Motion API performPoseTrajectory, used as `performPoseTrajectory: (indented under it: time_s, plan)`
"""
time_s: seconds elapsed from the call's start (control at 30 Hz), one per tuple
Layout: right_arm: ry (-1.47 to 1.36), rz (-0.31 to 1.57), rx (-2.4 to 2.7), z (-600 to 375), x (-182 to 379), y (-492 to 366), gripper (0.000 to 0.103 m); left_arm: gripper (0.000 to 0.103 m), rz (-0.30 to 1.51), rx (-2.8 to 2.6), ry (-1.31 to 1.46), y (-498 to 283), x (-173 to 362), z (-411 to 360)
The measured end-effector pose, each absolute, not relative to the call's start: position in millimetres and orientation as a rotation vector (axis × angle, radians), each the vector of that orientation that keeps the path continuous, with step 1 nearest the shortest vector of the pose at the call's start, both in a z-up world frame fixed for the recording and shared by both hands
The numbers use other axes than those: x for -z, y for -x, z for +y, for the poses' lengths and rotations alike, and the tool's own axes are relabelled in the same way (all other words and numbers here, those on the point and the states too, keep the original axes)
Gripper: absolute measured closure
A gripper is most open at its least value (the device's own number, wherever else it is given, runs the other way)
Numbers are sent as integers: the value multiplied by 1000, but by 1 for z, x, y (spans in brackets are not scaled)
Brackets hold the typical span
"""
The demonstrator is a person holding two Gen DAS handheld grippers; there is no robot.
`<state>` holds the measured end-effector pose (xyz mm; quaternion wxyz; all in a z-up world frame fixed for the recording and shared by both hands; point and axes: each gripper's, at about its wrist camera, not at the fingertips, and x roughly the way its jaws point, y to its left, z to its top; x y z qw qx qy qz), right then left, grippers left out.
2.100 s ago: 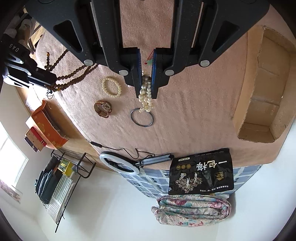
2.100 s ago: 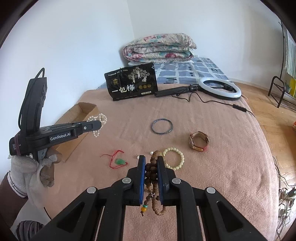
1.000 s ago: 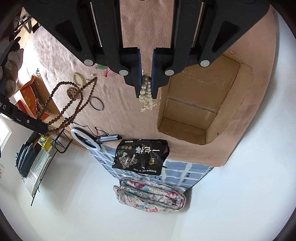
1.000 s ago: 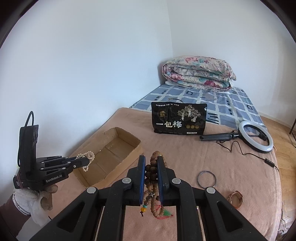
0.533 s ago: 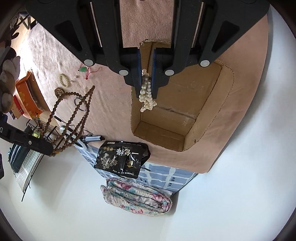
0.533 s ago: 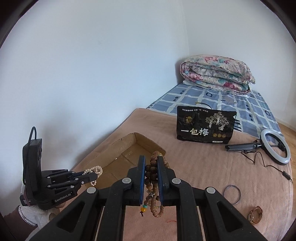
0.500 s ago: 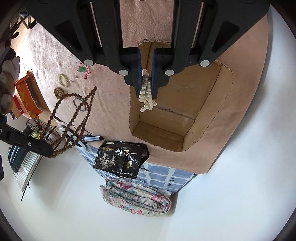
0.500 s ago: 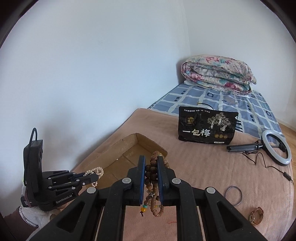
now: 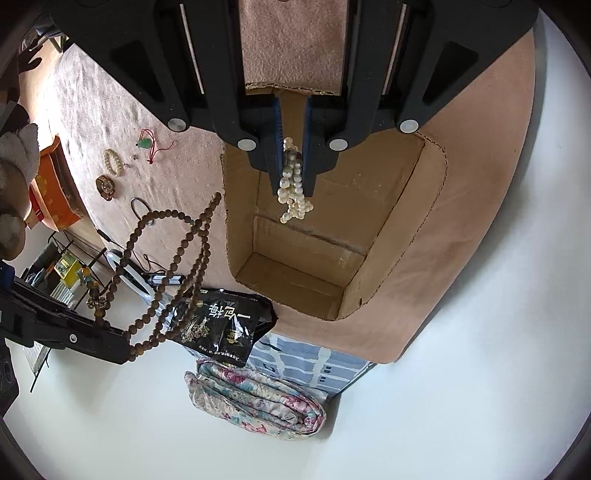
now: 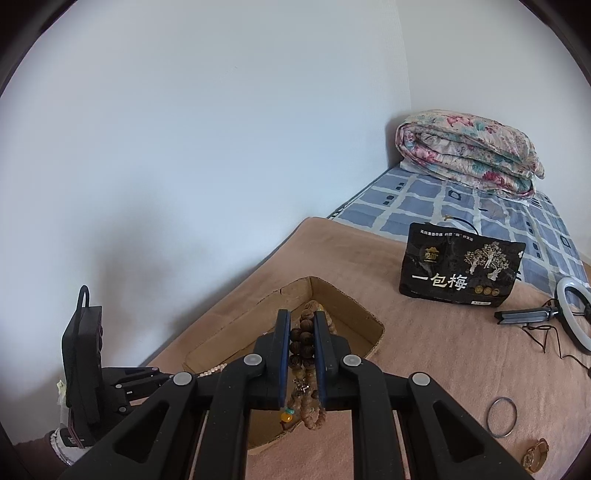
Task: Organize jewelry
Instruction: 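Open the left tool over the box while the right tool drops the bead necklace inside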
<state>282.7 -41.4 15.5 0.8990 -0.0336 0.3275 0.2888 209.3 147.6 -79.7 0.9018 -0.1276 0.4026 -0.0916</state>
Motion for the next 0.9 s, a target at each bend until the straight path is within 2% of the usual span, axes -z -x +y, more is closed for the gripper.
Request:
performPoseTrajectory:
  time_s: [0.77,0.87,0.9]
  plan:
    - [89,826,-547,-28,60,-329,93,97,889,156,261,-218,111,152]
    - [80,829,-540,-31,62,-329,87,97,887,158,256,-217,111,151]
    - [77,825,-537,-32,62,-329,78,96,888,159,248,-217,110,149]
